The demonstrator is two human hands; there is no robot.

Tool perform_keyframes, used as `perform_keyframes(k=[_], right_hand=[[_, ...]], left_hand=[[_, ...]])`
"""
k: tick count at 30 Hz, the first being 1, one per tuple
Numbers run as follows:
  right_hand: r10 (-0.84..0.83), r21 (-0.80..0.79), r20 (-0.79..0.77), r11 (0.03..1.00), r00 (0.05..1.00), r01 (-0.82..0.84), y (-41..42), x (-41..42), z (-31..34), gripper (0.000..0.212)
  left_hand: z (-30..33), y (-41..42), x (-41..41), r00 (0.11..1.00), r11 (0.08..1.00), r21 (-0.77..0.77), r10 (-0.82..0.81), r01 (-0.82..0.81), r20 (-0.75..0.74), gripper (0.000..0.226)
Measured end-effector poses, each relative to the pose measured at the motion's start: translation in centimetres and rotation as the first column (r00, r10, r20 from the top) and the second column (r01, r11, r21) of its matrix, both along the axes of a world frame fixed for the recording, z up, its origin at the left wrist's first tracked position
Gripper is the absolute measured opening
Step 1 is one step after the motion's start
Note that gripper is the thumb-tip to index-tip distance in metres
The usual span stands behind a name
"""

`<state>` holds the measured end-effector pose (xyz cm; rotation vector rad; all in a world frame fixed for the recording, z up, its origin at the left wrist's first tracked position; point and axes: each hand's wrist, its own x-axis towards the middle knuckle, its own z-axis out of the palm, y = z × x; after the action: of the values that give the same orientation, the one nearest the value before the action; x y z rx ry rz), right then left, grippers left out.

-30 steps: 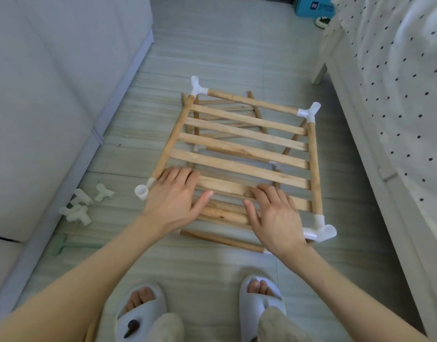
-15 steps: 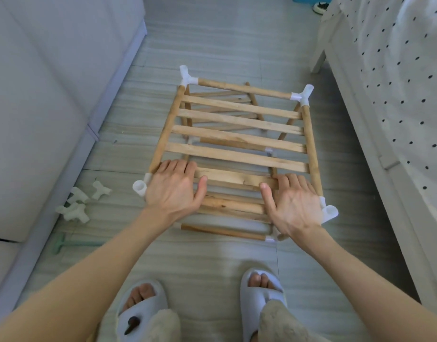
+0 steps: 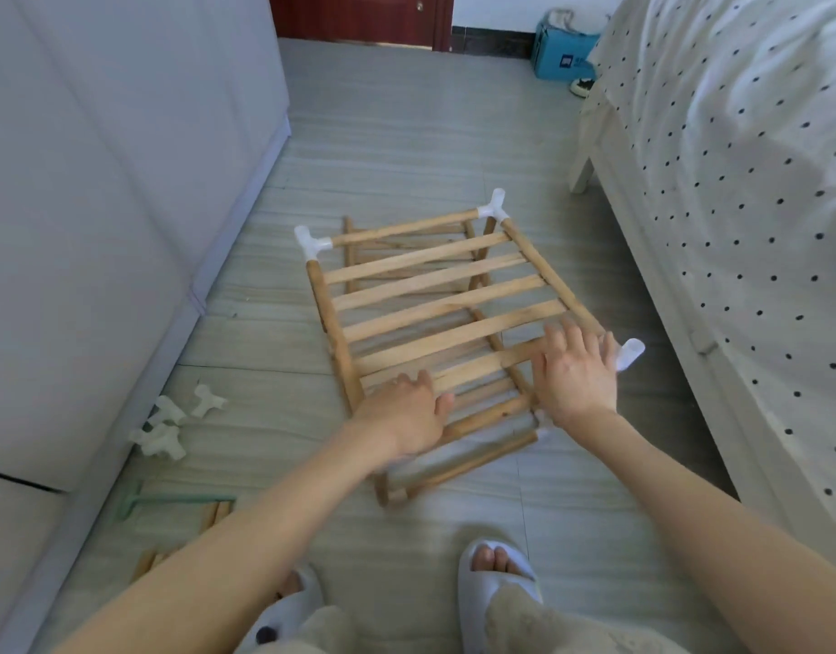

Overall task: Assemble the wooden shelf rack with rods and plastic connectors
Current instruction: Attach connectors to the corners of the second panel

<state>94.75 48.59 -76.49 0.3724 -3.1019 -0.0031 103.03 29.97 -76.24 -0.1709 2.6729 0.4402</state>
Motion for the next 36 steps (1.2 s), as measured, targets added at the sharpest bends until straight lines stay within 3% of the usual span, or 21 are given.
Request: perform_keyframes(k=[2, 5, 7, 11, 16, 18, 20, 23, 27, 33, 36], right_hand=[[-0.054, -0.168, 0.078, 0.983, 0.996, 0.066, -1.5, 1.8, -0.3, 0.050], [-0.089, -0.210, 0.199, 0.969, 0.976, 0.131, -3.0, 3.9, -1.7, 0.069], [-0.113, -0.171, 0.204, 0.974, 0.972, 0.149, -2.9, 4.1, -2.4, 0.075], [-0.060, -0.140, 0.118, 0.987, 0.991, 0.076, -2.3, 3.2, -3.4, 0.073], [0.112, -0.193, 0.106, 0.977, 0.988, -0.090, -0.2, -0.9, -2.9, 0.075], [0.203, -0.159, 0.130, 0.970, 0.970, -0.182, 1.3, -3.5, -2.1, 0.072], [0.237, -0.016, 0.155, 0.971, 0.959, -0.238, 2.5, -5.8, -1.1, 0.071], [0.125, 0.108, 0.154, 0.984, 0.980, -0.143, 1.7, -7.0, 0.3, 0.065], [0.020, -0.039, 0.102, 0.999, 0.995, -0.016, -1.9, -2.7, 0.2, 0.054], [0.110, -0.244, -0.006, 0.964, 0.994, -0.108, -3.7, 5.2, -3.4, 0.059], [0.119, -0.317, -0.062, 0.939, 0.991, -0.132, -3.0, 4.2, -3.8, 0.070]], left_hand=[[0.8, -0.5, 0.0, 0.998, 0.987, 0.149, -0.056, 0.054, 0.012, 0.051], [0.9, -1.3, 1.3, 0.977, 0.964, 0.238, -0.069, 0.117, -0.203, 0.044], [0.2, -2.5, 2.3, 0.934, 0.973, 0.176, -0.080, 0.150, -0.349, 0.035], [-2.1, -5.7, 3.3, 0.877, 0.975, -0.045, -0.217, 0.219, -0.428, 0.035], [-2.5, -3.8, 3.9, 0.820, 0.982, 0.007, -0.153, 0.188, -0.552, 0.027], [-1.9, -1.7, 3.7, 0.822, 0.971, -0.011, -0.208, 0.239, -0.530, 0.035], [-1.0, -0.1, 3.3, 0.830, 0.948, 0.023, -0.266, 0.317, -0.489, 0.040], [0.5, 0.4, 2.1, 0.828, 0.902, 0.147, -0.295, 0.406, -0.477, 0.036], [1.4, -2.8, 0.6, 0.835, 0.905, 0.133, -0.307, 0.405, -0.457, 0.039], [-0.9, -9.8, 0.5, 0.942, 0.974, 0.036, -0.207, 0.224, -0.262, 0.037], [-1.6, -8.6, 2.0, 0.922, 0.976, 0.006, -0.206, 0.220, -0.329, 0.039]])
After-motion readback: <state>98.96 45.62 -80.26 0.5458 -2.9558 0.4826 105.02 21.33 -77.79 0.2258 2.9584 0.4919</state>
